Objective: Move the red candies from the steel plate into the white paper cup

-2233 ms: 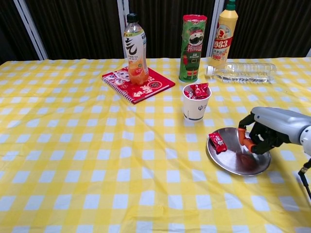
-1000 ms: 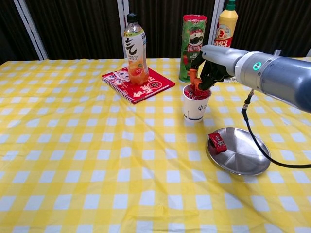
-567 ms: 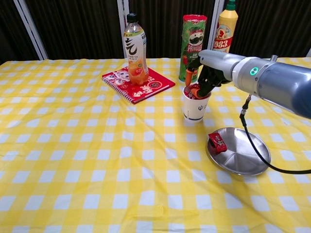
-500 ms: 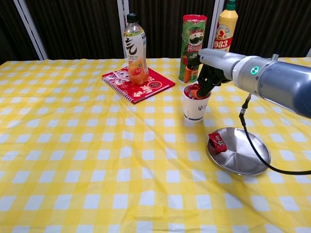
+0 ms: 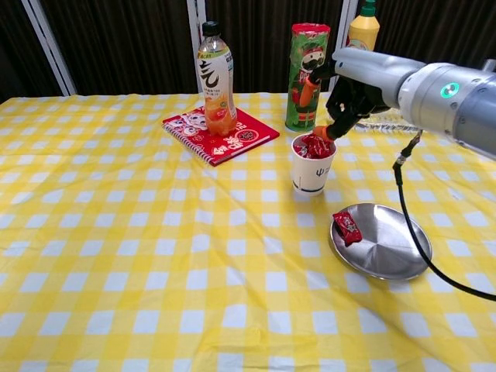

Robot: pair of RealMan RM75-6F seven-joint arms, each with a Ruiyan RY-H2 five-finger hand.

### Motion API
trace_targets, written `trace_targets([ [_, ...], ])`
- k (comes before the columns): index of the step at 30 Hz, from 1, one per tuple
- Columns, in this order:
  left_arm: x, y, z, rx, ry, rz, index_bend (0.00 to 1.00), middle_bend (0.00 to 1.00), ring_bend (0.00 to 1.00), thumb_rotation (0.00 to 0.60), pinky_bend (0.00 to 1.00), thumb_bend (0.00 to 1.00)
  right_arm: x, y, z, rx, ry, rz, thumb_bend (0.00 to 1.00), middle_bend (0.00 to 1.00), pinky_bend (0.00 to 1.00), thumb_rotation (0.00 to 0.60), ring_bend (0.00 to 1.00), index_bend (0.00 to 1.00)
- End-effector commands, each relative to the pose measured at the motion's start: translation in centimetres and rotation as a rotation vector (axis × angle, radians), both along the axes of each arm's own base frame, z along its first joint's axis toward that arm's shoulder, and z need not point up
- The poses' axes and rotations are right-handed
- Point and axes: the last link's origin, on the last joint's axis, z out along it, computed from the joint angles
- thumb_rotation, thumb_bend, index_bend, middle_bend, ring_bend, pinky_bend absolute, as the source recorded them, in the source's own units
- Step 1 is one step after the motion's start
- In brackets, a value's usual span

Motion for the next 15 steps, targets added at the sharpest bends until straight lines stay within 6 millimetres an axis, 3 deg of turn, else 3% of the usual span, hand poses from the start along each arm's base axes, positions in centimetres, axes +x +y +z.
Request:
trace_targets([
  [1, -0.1, -0.1, 0.1, 0.012, -0.001, -0.007, 0.0, 0.0, 0.0, 0.6, 0.0, 0.02, -1.9, 1.7, 1.9, -0.046, 0.015, 0.011, 0.4, 0.77, 0.88, 0.6, 0.77, 0.34],
  [3, 0.0, -0.1, 0.1, 0.023, -0.002, -0.015, 0.0, 0.0, 0.0, 0.6, 0.0, 0.02, -3.4, 3.0, 3.0, -0.078, 0.035, 0.024, 0.4, 0.71, 0.83, 0.6, 0.71, 0.34],
  [6, -0.1, -0.2, 0.3, 0.043, -0.007, -0.026, 0.0, 0.0, 0.0, 0.6, 0.0, 0.02, -5.8, 5.0, 4.7, -0.122, 0.056, 0.029, 0.4, 0.55, 0.68, 0.6, 0.54, 0.26],
  [10, -0.1, -0.4, 0.4, 0.072, -0.008, -0.048, 0.0, 0.0, 0.0, 0.6, 0.0, 0.02, -10.5, 8.8, 7.2, -0.153, 0.139, 0.005, 0.4, 0.27, 0.34, 0.6, 0.21, 0.09],
  [12, -0.1, -0.5, 0.5, 0.083, -0.001, -0.057, 0.0, 0.0, 0.0, 0.6, 0.0, 0.02, -12.4, 10.5, 8.2, -0.155, 0.177, -0.016, 0.4, 0.17, 0.22, 0.6, 0.08, 0.03],
  [15, -0.2, -0.7, 0.7, 0.104, 0.019, -0.071, 0.0, 0.0, 0.0, 0.6, 0.0, 0.02, -15.4, 13.3, 9.7, -0.155, 0.234, -0.067, 0.4, 0.04, 0.14, 0.6, 0.0, 0.0],
])
